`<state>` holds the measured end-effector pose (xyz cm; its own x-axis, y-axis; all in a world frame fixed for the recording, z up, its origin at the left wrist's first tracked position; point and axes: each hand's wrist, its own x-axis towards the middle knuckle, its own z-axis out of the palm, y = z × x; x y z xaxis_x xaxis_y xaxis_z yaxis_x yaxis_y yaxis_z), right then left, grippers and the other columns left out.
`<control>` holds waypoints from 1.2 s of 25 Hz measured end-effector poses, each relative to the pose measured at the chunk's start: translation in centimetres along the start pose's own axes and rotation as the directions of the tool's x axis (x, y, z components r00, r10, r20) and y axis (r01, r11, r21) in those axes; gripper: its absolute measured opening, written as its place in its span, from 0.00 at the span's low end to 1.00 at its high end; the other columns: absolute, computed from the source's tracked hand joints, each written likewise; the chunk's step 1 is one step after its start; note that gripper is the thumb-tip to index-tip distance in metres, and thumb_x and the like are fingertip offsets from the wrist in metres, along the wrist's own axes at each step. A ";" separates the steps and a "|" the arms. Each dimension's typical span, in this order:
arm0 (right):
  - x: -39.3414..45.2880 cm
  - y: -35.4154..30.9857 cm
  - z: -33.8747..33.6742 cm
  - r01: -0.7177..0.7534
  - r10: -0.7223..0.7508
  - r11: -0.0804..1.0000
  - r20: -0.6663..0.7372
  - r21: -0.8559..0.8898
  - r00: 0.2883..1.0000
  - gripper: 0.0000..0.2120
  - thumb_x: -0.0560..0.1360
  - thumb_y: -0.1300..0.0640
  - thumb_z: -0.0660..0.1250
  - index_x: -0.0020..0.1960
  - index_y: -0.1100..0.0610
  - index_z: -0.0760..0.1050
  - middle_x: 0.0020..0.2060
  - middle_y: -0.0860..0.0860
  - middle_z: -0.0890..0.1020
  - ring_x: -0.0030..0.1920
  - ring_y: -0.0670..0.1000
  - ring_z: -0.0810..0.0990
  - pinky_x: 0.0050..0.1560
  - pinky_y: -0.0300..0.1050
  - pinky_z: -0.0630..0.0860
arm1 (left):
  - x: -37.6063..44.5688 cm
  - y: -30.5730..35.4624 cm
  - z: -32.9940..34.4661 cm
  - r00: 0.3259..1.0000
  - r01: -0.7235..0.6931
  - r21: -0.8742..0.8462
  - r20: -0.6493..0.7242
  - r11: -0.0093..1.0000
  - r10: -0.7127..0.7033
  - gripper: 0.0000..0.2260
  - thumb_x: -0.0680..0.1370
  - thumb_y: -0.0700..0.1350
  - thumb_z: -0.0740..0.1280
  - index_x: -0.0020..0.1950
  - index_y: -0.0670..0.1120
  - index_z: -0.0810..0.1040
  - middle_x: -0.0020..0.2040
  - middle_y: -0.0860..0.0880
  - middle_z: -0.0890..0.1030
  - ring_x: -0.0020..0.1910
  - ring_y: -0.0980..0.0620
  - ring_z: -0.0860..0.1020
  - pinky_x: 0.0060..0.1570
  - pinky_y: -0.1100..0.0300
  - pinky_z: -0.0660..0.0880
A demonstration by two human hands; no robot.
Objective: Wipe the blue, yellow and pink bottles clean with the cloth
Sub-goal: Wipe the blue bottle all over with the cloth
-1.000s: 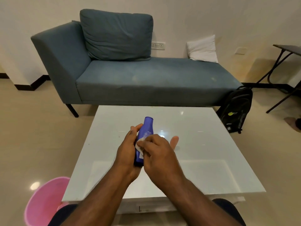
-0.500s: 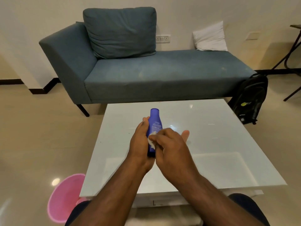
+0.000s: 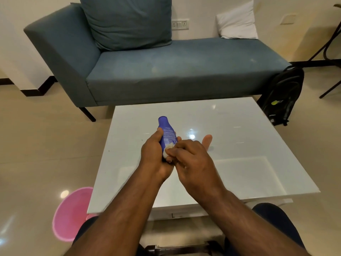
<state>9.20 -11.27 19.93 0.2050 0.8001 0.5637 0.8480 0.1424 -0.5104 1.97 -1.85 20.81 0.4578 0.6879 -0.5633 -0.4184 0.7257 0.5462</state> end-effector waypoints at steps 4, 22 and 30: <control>-0.1 1.0 0.1 -0.121 0.128 0.986 -0.055 0.116 0.990 0.10 0.72 0.65 0.71 0.53 0.59 0.80 0.47 0.53 0.79 0.48 0.52 0.78 0.48 0.44 0.80 | -0.2 0.1 0.2 1.000 0.001 -0.097 -0.007 0.995 -0.001 0.16 0.82 0.51 0.63 0.66 0.43 0.73 0.52 0.41 0.80 0.47 0.45 0.80 0.47 0.53 0.79; -0.8 -2.0 -1.4 -0.400 0.448 0.757 0.035 0.517 0.893 0.07 0.71 0.49 0.68 0.48 0.40 0.77 0.47 0.42 0.81 0.53 0.41 0.78 0.46 0.28 0.74 | -2.0 -1.2 -0.8 0.993 -0.100 -0.044 0.055 0.994 0.102 0.16 0.80 0.53 0.64 0.62 0.44 0.77 0.48 0.42 0.85 0.42 0.45 0.83 0.40 0.52 0.83; 0.5 -3.1 -2.7 -0.389 0.399 0.823 0.066 0.413 0.915 0.05 0.70 0.45 0.66 0.46 0.40 0.77 0.44 0.39 0.80 0.49 0.36 0.77 0.46 0.22 0.69 | -3.2 -2.3 -1.0 0.989 -0.151 0.101 0.022 0.983 0.149 0.16 0.80 0.56 0.63 0.58 0.46 0.79 0.44 0.42 0.84 0.42 0.43 0.83 0.43 0.49 0.82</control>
<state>7.98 -12.82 23.55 0.4930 0.8273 0.2691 0.4167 0.0470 -0.9078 0.70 -5.67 20.76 0.4071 0.7880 -0.4620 -0.4011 0.6086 0.6846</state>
